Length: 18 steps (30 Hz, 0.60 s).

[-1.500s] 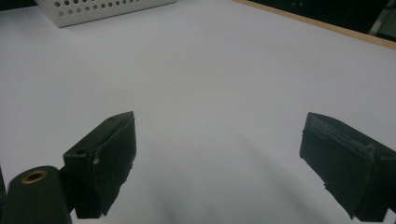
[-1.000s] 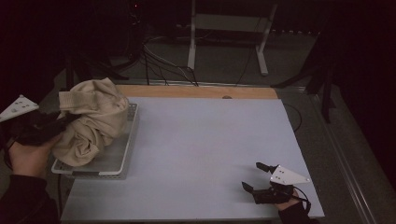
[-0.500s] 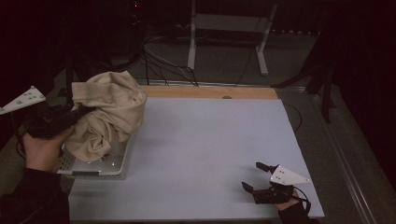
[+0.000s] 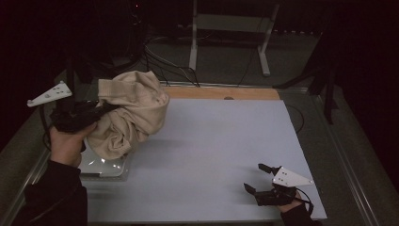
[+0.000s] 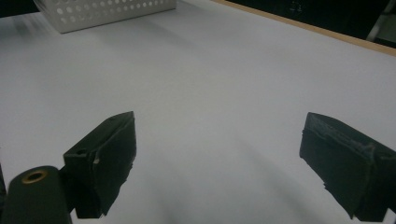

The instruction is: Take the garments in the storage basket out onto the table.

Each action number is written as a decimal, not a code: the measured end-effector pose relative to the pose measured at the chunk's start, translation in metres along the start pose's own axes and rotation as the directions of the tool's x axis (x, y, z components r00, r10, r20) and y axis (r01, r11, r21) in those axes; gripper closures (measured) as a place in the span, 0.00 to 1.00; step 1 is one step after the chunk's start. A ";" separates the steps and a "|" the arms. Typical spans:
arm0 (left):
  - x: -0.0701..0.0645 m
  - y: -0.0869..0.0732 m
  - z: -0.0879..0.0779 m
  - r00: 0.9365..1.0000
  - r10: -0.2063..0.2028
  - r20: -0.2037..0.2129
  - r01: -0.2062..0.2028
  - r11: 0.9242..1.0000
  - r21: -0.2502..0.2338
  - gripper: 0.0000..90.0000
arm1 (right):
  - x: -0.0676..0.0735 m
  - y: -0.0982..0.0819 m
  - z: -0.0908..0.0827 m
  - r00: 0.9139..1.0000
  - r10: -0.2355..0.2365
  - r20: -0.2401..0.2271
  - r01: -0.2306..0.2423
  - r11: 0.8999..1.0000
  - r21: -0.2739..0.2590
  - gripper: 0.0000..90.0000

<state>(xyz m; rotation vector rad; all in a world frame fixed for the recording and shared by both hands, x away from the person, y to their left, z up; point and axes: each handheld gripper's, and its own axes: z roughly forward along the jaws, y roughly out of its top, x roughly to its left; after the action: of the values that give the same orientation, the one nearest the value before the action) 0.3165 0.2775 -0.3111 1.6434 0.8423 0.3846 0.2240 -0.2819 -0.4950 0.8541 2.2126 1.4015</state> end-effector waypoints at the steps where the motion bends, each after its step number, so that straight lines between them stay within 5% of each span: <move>1: 0.000 0.000 0.000 1.000 0.000 0.000 0.000 1.000 0.000 0.84 | 0.000 0.000 0.000 1.000 0.000 0.000 0.000 1.000 0.000 0.12; 18: -0.018 0.009 0.055 0.995 0.017 0.098 -0.020 0.999 0.031 0.84 | -0.001 0.000 -0.001 1.000 -0.002 0.010 0.002 1.000 -0.007 0.12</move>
<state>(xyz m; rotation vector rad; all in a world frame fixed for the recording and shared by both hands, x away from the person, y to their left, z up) 0.3426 0.2254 -0.3134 1.6861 0.7643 0.3026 0.2244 -0.2834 -0.4943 0.8542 2.1996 1.3999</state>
